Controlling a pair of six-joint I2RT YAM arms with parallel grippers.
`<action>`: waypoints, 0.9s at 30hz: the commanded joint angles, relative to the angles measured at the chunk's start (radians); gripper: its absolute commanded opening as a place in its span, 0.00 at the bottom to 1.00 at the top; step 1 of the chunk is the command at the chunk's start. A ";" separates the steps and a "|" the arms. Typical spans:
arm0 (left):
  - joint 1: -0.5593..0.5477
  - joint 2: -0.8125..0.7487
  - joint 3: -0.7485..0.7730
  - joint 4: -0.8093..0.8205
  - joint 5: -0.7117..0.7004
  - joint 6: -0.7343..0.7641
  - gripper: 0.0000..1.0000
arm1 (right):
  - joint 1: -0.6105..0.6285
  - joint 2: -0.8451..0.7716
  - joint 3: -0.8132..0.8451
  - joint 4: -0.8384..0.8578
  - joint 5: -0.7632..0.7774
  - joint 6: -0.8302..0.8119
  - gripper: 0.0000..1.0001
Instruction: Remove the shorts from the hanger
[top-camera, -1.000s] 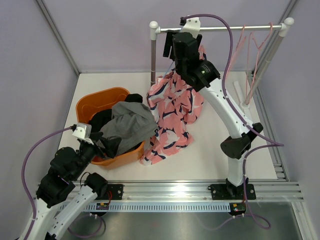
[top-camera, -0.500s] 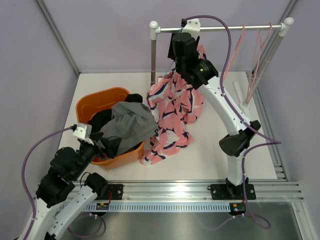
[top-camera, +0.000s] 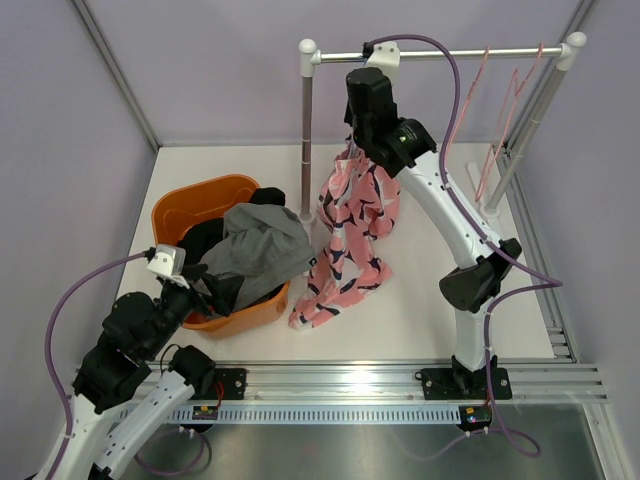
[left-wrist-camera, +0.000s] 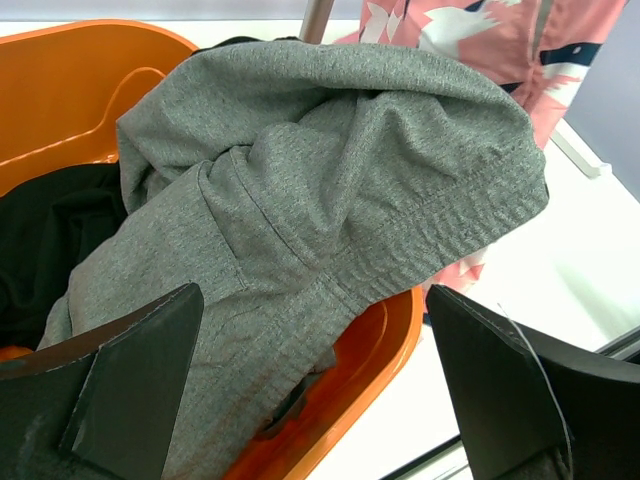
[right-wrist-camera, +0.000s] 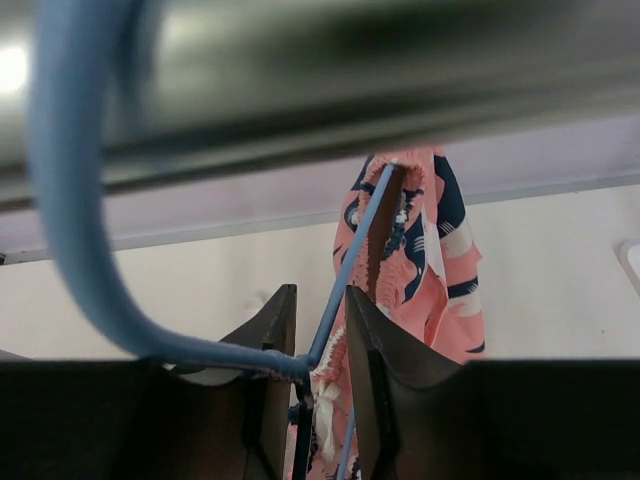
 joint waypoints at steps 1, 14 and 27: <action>-0.005 0.012 0.003 0.046 0.013 0.013 0.99 | -0.022 -0.053 -0.027 0.009 -0.012 0.010 0.32; -0.005 0.013 0.003 0.044 0.013 0.013 0.99 | -0.026 -0.135 -0.051 0.006 0.001 -0.055 0.37; -0.006 0.015 0.003 0.044 0.010 0.013 0.99 | -0.026 -0.090 0.054 -0.069 -0.002 -0.078 0.44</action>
